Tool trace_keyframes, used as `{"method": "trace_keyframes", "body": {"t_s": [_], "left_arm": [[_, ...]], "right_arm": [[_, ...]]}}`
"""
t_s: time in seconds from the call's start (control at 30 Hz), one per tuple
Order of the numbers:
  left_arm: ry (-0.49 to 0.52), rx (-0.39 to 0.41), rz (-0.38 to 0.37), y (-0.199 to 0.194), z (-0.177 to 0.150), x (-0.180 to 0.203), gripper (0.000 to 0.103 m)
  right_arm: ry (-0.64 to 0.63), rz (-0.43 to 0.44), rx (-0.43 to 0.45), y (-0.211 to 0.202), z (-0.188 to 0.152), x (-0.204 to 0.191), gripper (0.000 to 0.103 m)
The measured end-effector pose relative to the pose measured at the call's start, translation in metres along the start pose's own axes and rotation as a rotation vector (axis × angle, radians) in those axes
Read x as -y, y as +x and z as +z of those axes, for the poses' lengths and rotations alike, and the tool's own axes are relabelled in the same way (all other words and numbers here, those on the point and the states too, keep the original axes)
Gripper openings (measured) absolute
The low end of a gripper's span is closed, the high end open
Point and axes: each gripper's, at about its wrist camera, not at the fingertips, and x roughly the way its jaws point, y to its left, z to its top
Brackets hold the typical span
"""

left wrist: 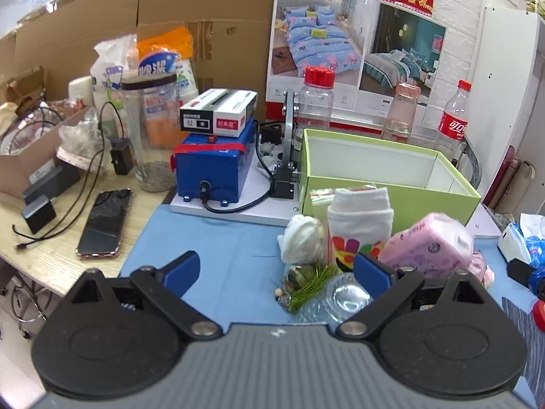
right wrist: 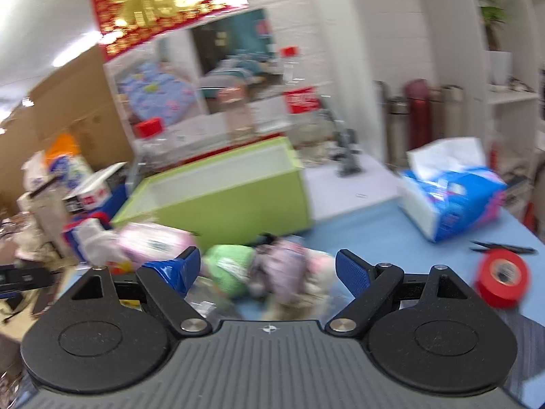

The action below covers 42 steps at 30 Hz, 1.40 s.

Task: Organize soft objects
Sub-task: 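Reach the left tool toward the white flower-print sock while the right tool approaches the cotton swab bag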

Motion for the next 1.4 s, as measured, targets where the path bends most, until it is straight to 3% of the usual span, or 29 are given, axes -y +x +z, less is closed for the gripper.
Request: {"method": "trace_keyframes", "body": {"t_s": [0.2,0.37,0.53,0.7,0.77,0.83,0.9,1.0,1.07,1.13,1.2,1.27,1.33,1.4], "left_arm": [[-0.042,-0.018,-0.08,0.021,0.037,0.012,0.096],[0.072,-0.066,-0.084,0.059,0.048,0.044,0.096],[0.082,-0.112,0.054,0.088,0.031,0.027,0.096],[0.054,-0.129,0.341,0.103,0.022,-0.025,0.096],[0.007,-0.12,0.407,0.1,0.021,-0.046,0.096],[-0.054,-0.086,0.35,0.087,0.026,-0.055,0.096],[-0.073,-0.076,0.223,0.076,0.033,-0.048,0.096],[0.012,-0.106,0.004,0.076,0.038,-0.016,0.096],[0.11,-0.147,-0.069,0.088,0.035,0.01,0.096],[0.162,-0.186,-0.058,0.103,0.029,0.024,0.096],[0.179,-0.232,0.001,0.121,0.024,0.022,0.096],[0.136,-0.25,0.006,0.129,0.019,0.005,0.096],[0.047,-0.25,-0.035,0.129,0.017,-0.021,0.096],[0.003,-0.238,0.02,0.124,0.013,-0.041,0.096]], "right_arm": [[-0.117,0.156,-0.054,0.032,0.006,-0.045,0.074],[-0.184,0.116,-0.113,0.063,0.009,-0.056,0.074],[-0.134,0.004,-0.131,0.079,0.011,-0.029,0.074],[-0.03,-0.176,-0.079,0.073,0.019,0.007,0.074],[0.016,-0.164,-0.052,0.063,0.019,0.018,0.074],[0.069,-0.134,-0.025,0.051,0.019,0.025,0.074],[0.105,-0.116,-0.01,0.045,0.018,0.028,0.074],[0.143,-0.105,-0.011,0.039,0.014,0.033,0.074],[0.156,-0.109,-0.024,0.039,0.012,0.036,0.074],[0.17,-0.118,-0.036,0.039,0.01,0.041,0.074],[0.178,-0.131,-0.04,0.038,0.008,0.047,0.074],[0.188,-0.147,-0.038,0.038,0.007,0.052,0.074],[0.199,-0.151,-0.038,0.04,0.006,0.057,0.074],[0.205,-0.152,-0.043,0.043,0.006,0.058,0.074]]}}
